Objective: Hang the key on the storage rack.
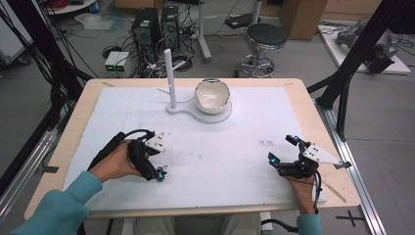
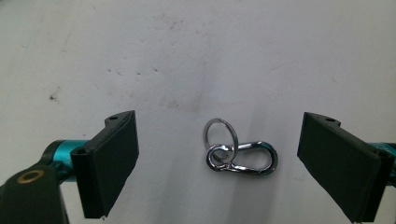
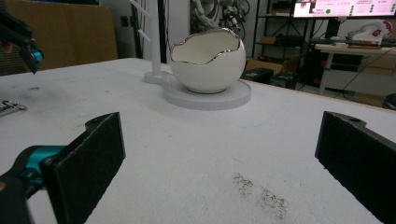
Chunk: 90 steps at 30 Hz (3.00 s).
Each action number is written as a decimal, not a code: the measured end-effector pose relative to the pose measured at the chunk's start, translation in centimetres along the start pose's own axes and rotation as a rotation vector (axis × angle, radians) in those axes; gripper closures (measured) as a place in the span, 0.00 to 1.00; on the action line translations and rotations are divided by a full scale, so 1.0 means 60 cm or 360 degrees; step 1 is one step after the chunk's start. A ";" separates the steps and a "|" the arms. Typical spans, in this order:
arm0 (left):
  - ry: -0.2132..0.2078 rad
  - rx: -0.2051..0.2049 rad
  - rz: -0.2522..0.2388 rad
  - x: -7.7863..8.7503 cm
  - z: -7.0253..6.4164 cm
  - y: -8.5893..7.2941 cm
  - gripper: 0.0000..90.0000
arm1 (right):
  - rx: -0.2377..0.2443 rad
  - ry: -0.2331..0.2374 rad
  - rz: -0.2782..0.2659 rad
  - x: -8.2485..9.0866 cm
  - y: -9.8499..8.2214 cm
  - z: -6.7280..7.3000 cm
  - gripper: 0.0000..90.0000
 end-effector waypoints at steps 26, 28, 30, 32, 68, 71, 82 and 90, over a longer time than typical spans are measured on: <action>-0.0038 0.0054 0.0199 -0.028 0.000 -0.016 0.43 | -0.0015 0.0003 -0.0003 0.001 0.000 0.000 0.01; -0.0031 0.0054 0.0209 -0.030 0.000 -0.016 0.45 | -0.0022 0.0000 -0.0001 0.001 0.000 0.000 0.01; -0.0029 0.0054 0.0223 -0.030 -0.001 -0.016 0.48 | -0.0020 0.0001 0.0001 0.001 0.000 0.000 0.01; -0.0027 0.0050 0.0232 -0.031 -0.002 -0.016 0.52 | -0.0020 0.0000 -0.0001 0.001 0.000 0.000 0.01; 0.0013 0.0115 0.0306 -0.026 -0.001 -0.020 0.94 | -0.0012 0.0004 -0.0002 0.001 0.000 0.000 0.01; 0.0010 0.0119 0.0307 -0.026 -0.001 -0.020 0.95 | -0.0011 0.0004 -0.0003 0.000 0.000 0.000 0.01; 0.0022 0.0157 0.0313 -0.026 0.001 -0.020 0.96 | -0.0008 0.0002 -0.0002 0.000 0.000 0.000 0.01; 0.0027 0.0177 0.0307 -0.026 0.002 -0.017 0.98 | -0.0006 -0.0001 0.0001 0.001 0.000 0.000 0.01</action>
Point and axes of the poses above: each handheld gripper's, and its own axes: x roughly backward along the jaws, y roughly out of its top, z roughly to its left, the point moved 9 cm from there along -x, roughly forward along the jaws, and after that the axes turned 4 degrees about -z, right-handed, at the moved point
